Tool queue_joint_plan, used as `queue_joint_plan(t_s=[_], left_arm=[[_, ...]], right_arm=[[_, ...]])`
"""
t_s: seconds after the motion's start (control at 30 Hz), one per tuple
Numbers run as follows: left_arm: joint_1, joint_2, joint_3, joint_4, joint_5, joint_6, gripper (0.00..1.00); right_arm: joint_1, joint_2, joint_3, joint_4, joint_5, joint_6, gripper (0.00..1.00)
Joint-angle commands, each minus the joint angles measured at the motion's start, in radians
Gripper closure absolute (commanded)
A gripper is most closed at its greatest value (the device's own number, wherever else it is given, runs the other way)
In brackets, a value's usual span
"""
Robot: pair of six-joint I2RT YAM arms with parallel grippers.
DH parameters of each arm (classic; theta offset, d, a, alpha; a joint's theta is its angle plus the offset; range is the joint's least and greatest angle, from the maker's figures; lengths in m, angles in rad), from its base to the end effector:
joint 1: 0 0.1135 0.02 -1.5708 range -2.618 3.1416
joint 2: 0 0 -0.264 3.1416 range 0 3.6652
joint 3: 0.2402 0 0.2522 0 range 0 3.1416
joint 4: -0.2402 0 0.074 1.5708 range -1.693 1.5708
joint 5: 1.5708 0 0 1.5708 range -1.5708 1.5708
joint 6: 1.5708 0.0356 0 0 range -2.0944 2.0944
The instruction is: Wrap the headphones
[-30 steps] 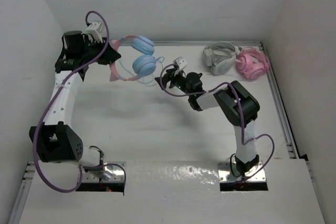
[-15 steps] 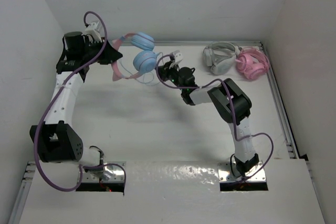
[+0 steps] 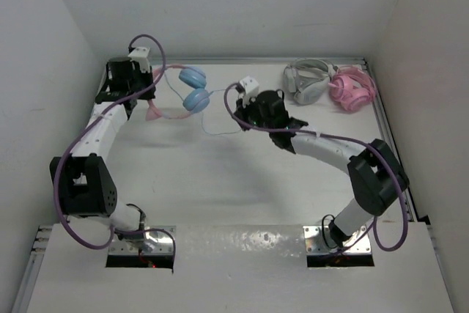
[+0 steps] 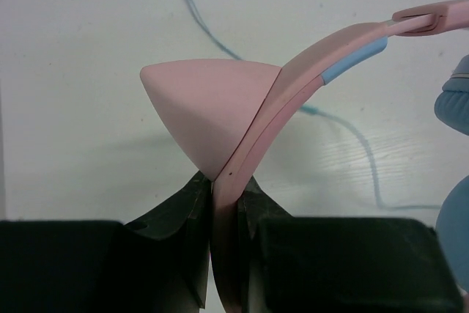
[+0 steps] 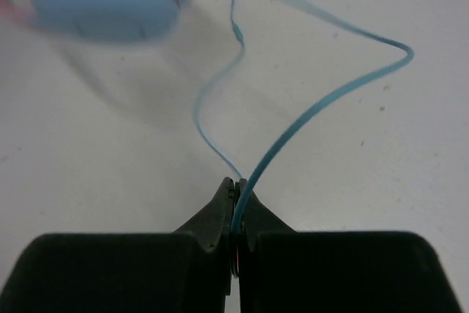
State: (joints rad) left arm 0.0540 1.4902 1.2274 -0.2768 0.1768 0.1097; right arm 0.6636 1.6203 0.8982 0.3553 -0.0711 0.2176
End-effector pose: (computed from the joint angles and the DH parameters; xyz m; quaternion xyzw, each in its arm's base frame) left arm 0.3443 0.0123 0.3149 0.0677 0.8651 -0.0364 0.4958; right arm 0.2811 0.2230 0.2210 -0.2018 0.7988 0.2679 0.4994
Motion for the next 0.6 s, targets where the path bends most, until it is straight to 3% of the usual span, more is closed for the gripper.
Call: queue_joint_plan(t_s=[0.0,0.13,0.23,0.57], left_arm=[[-0.084,-0.013,-0.026,0.079,-0.135,0.111,1.0],[-0.114,0.031,-0.029,0.088,-0.172,0.1,1.0],[-0.132,0.074,-0.019,0.1,-0.204,0.082,1.0],[-0.134,0.151,0.049,0.088,-0.045,-0.094,1.0]], right_arm=[[0.007,-0.028,0.246,-0.442,0.002,-0.057,1.0],[0.033,0.074,0.589,-0.689,-0.065,-0.014,1.0],[0.131,0.177,0.783,-0.885,-0.026,-0.053,1.0],[0.234,0.4,1.054,-0.908,-0.105,0.008,1.0]])
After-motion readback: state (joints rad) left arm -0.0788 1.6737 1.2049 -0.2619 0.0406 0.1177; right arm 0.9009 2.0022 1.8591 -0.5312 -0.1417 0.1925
